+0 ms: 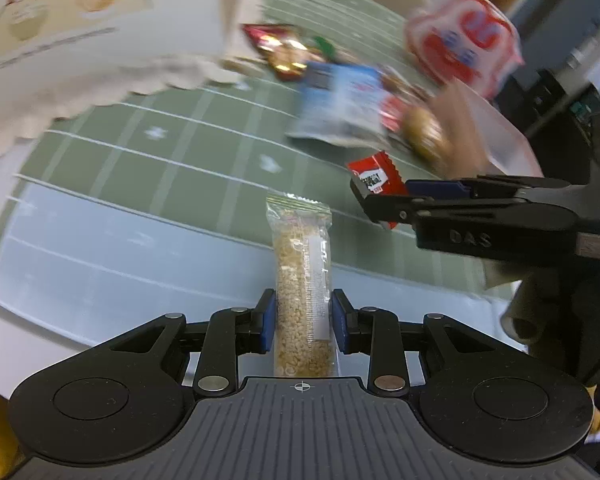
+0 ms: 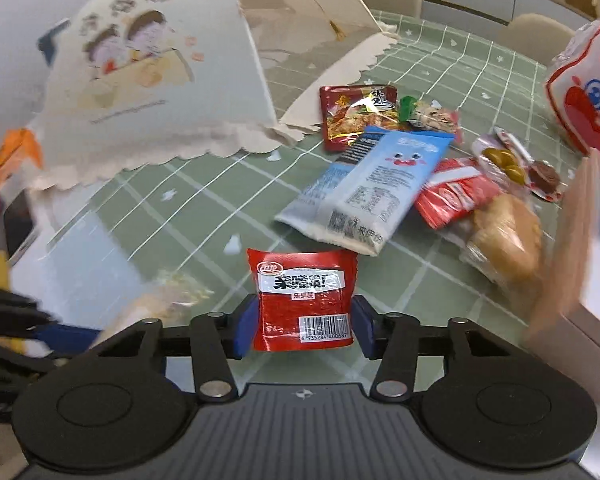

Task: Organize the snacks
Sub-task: 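Grasp the clear rice bar with the left tool while the right tool grasps the red packet, then carry both packets over the pink box and open both tools to drop them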

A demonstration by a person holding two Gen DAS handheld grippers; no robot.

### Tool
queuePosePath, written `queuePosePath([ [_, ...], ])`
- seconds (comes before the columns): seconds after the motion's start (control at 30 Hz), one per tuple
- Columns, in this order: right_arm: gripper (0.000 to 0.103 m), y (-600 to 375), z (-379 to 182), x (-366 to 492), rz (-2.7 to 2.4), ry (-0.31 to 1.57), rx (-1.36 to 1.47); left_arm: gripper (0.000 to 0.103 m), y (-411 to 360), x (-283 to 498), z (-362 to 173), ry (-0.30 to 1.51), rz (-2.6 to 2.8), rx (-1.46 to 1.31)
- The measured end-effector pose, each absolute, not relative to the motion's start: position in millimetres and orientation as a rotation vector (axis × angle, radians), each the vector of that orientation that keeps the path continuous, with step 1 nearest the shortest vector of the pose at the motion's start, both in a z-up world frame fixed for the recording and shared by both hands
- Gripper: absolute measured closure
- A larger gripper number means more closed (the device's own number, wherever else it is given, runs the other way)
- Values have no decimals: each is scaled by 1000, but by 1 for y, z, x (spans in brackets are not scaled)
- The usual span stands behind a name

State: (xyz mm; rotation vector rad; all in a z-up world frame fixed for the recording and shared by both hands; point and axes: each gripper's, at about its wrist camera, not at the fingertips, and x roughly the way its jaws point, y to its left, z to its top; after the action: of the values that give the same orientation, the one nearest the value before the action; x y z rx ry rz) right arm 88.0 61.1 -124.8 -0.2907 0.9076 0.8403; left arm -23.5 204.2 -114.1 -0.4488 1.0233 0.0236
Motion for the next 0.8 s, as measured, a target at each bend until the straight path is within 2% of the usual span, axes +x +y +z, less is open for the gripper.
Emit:
queuePosePath([
  [0.37,55,-114,-56,33,664,826,-237,70,76,-2,-76,1072,-322,-299],
  [0.6,54,-215,-10,19,416,649,-153,69,15,59,-1,802,-400,-208],
  [0.8,54,-241,-14,19,379,609,-97,70,-11,156,-4,717,-275,-288],
])
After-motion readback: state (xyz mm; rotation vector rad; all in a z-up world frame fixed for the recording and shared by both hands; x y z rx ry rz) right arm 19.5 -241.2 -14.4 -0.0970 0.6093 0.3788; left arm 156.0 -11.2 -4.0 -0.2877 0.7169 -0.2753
